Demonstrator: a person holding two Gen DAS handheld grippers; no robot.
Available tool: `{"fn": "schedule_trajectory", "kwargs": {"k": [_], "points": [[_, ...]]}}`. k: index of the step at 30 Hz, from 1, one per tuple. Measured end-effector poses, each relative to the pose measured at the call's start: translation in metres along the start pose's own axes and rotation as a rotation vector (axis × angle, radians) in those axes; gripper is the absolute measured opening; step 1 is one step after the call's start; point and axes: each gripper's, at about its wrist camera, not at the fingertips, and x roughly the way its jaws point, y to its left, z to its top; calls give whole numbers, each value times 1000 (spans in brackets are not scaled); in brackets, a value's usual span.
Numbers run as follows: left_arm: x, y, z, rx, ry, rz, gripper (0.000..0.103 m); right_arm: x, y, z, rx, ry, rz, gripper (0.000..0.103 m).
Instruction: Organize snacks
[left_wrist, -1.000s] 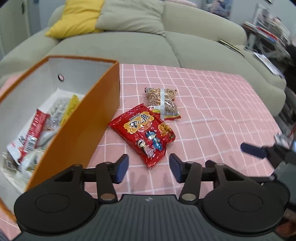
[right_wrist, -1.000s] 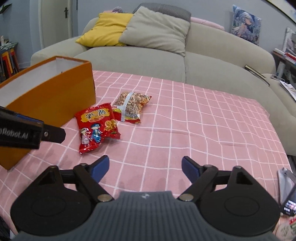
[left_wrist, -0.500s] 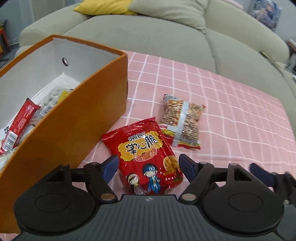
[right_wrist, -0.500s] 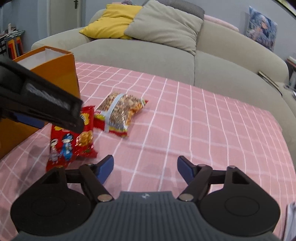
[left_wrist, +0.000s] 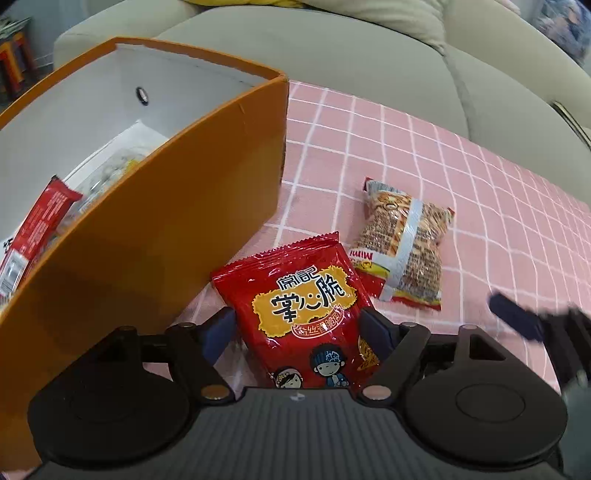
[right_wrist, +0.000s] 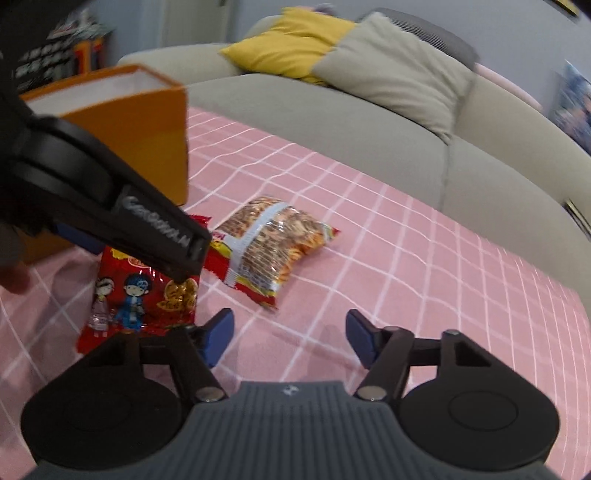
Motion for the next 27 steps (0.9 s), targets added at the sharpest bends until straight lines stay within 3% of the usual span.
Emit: {"fn": "schedule_trajectory", "kwargs": {"k": [8,12,18,22,24,27], "points": [[2,14,-3,16,6,-54,84,24,1,13,-57,12,42,44],[8,16,-1,16,13,-68,85,29,4,18,-36,20,60,15],[8,15,-2,48,5,-87,81,13,13,11,-5,32,56,7],[-2,17,-9,101,-12,-91,57,-6,19,0,29,48,47,4],[-7,18,-13,135,6,-112,51,-18,22,-9,58,58,51,3],[-16,22,-22,180,33,-107,31,-35,30,-24,86,77,71,3]]}}
